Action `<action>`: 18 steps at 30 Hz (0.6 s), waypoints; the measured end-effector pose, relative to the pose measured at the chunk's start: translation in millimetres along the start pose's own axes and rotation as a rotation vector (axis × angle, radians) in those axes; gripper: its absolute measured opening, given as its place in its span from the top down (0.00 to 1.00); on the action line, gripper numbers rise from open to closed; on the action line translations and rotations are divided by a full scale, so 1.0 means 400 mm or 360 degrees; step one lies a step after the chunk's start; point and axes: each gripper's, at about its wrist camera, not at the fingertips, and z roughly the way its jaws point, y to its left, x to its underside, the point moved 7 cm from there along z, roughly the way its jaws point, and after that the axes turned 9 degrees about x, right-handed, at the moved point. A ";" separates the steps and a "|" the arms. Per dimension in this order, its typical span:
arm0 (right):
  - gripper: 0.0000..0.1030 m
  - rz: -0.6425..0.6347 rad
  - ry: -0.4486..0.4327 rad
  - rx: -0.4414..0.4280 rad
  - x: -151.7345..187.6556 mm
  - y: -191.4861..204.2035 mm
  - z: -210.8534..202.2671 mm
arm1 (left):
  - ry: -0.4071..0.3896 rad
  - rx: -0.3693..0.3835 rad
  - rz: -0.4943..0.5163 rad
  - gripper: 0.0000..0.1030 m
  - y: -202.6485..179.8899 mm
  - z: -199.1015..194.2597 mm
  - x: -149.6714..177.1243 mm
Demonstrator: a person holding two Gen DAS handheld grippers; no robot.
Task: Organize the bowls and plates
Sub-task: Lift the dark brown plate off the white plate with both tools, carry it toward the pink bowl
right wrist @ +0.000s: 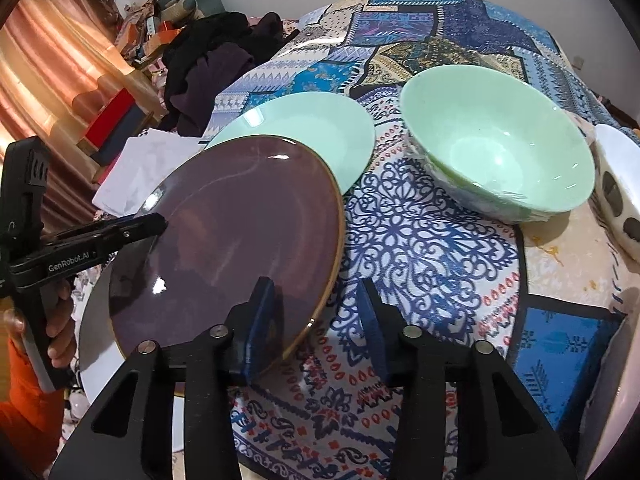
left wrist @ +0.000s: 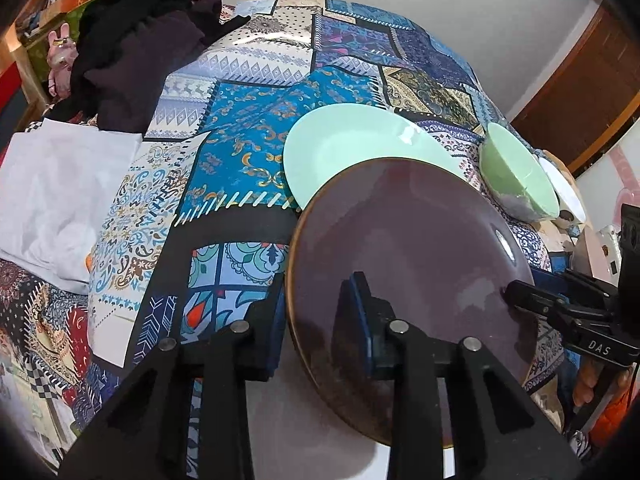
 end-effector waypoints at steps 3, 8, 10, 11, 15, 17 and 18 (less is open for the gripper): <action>0.73 0.0008 0.0029 -0.0066 0.001 0.011 0.007 | 0.0020 0.0017 0.0011 0.70 -0.003 0.003 -0.001; 0.73 0.0043 0.0019 -0.0068 -0.001 0.009 0.007 | 0.0043 0.0004 0.0010 0.70 -0.007 0.003 -0.002; 0.73 0.0055 0.0016 -0.0064 -0.001 0.005 0.003 | 0.0051 -0.0004 0.0010 0.70 -0.013 0.001 -0.003; 0.73 0.0056 0.0015 -0.0058 -0.001 0.004 0.002 | 0.0051 -0.0005 0.0013 0.70 -0.017 0.000 -0.001; 0.73 0.0077 0.0004 -0.0046 0.002 -0.007 -0.006 | 0.0043 0.0007 0.0009 0.70 -0.032 -0.006 0.007; 0.73 0.0080 -0.0009 -0.0048 0.002 -0.010 -0.015 | 0.0031 0.0016 0.0004 0.70 -0.038 -0.011 0.009; 0.73 0.0078 -0.0017 -0.0050 0.001 -0.010 -0.019 | 0.0025 0.0012 0.0006 0.70 -0.042 -0.014 0.010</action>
